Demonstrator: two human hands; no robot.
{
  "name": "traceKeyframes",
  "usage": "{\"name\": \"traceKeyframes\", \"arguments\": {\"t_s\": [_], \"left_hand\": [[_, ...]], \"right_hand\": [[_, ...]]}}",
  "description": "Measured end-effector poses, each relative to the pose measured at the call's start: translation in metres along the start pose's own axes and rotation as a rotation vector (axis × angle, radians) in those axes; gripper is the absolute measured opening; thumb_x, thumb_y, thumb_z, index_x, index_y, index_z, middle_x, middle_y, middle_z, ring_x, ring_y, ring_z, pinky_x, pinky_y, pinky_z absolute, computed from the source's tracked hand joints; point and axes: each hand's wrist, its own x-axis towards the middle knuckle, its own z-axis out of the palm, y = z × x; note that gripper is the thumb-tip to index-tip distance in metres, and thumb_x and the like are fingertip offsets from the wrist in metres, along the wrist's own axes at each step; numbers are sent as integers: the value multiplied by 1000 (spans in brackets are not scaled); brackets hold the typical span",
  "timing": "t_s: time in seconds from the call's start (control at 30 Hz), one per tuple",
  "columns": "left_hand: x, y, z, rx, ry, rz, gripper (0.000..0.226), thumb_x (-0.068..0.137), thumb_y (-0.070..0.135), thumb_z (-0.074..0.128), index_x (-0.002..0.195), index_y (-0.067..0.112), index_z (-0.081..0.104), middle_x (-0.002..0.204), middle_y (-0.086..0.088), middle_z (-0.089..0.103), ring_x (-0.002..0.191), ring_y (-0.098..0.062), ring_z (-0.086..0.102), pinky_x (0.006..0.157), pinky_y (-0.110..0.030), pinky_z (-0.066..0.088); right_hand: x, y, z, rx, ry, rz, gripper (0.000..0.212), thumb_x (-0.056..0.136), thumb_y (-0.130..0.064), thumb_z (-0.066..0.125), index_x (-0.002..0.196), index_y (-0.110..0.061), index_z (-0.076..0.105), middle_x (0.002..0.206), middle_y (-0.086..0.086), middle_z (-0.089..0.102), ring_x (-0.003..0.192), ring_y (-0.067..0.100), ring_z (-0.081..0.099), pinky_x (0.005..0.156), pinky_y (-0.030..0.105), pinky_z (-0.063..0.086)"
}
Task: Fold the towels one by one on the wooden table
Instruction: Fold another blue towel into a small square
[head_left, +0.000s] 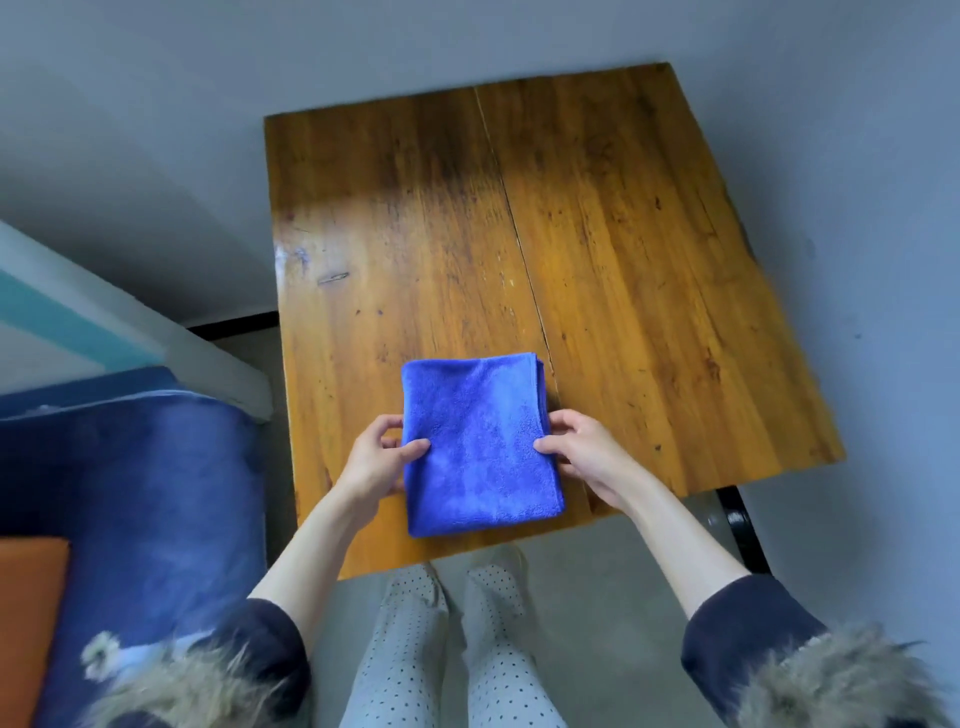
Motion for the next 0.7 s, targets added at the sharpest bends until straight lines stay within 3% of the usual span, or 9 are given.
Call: {"name": "traceKeyframes", "arguments": {"t_s": [0.1, 0.17, 0.33, 0.47, 0.6, 0.7], "left_hand": [[-30, -1, -18, -100, 6, 5, 25, 90, 9, 59, 113, 17, 54, 94, -4, 61, 77, -10, 63, 47, -22, 49], [-50, -1, -31, -160, 26, 29, 28, 90, 6, 58, 115, 16, 54, 97, -6, 60, 82, -13, 63, 55, -26, 51], [-98, -8, -76, -278, 108, 123, 31, 88, 1, 56, 115, 15, 54, 101, -9, 60, 88, -16, 62, 66, -30, 51], [-135, -24, -121, -345, 176, 216, 31, 87, 1, 56, 111, 20, 55, 98, -7, 62, 86, -14, 64, 67, -29, 53], [-169, -54, -172, -379, 268, 277, 35, 85, -1, 57, 104, 28, 55, 94, -6, 57, 80, -12, 62, 62, -27, 54], [-195, -90, -214, -414, 329, 286, 36, 85, 0, 57, 106, 29, 55, 99, -11, 55, 82, -17, 60, 69, -34, 54]], "right_hand": [[-22, -12, 6, -3, -84, -45, 32, 87, 0, 57, 115, -13, 51, 104, 2, 63, 91, 13, 62, 76, 31, 53], [-36, -25, 15, -20, -126, -87, 33, 86, 1, 58, 115, -14, 51, 101, 1, 62, 88, 11, 62, 69, 25, 50], [-69, -56, 56, -96, -211, -214, 30, 85, 4, 58, 109, -13, 55, 103, 3, 61, 88, 13, 62, 76, 30, 52], [-99, -77, 104, -182, -286, -304, 33, 84, 4, 58, 108, -18, 55, 103, 2, 61, 88, 10, 62, 65, 22, 51], [-126, -87, 164, -294, -379, -347, 34, 84, 3, 58, 109, -20, 55, 107, 8, 60, 93, 17, 61, 78, 33, 52], [-146, -85, 219, -362, -449, -340, 35, 84, 2, 58, 114, -15, 55, 108, 11, 61, 91, 19, 62, 79, 35, 52]]}}
